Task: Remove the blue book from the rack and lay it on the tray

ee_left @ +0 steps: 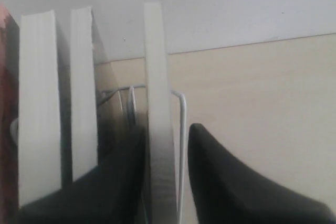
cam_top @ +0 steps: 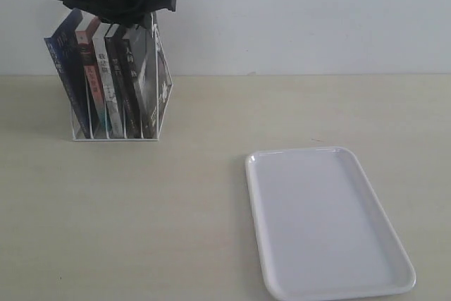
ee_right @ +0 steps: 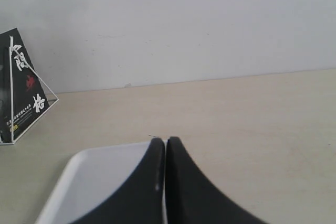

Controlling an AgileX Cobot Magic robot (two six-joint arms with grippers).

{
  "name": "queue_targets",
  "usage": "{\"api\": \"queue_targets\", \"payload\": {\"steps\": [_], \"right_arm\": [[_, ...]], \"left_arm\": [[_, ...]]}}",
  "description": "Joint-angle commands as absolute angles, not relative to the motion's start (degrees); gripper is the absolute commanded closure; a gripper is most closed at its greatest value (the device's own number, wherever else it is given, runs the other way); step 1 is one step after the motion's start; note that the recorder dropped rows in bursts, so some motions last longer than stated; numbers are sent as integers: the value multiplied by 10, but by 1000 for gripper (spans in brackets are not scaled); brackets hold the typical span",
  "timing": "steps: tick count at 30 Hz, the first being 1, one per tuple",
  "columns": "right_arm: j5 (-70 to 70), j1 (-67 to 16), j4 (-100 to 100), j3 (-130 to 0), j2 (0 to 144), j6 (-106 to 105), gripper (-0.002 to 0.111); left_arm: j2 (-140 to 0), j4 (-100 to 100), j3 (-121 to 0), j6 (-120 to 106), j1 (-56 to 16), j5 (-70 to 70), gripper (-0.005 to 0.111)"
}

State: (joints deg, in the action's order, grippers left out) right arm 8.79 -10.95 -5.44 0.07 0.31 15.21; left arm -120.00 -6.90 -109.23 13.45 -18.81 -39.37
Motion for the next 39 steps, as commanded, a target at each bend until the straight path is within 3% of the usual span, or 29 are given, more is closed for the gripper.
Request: {"api": "queue_targets", "payload": {"steps": [1,18,39], "right_arm": [[83,-108,-56,0,0,151,108],[83,-108,-56,0,0,151,108],[84,-108,-56,0,0,151,108]], "left_arm": [[-1194,-67,-1099,126,-189,-390,64],[-1114,-136,-1099,123,-178,-461,64],[-1146,-124,-1100,106,-165,-489,64]]}}
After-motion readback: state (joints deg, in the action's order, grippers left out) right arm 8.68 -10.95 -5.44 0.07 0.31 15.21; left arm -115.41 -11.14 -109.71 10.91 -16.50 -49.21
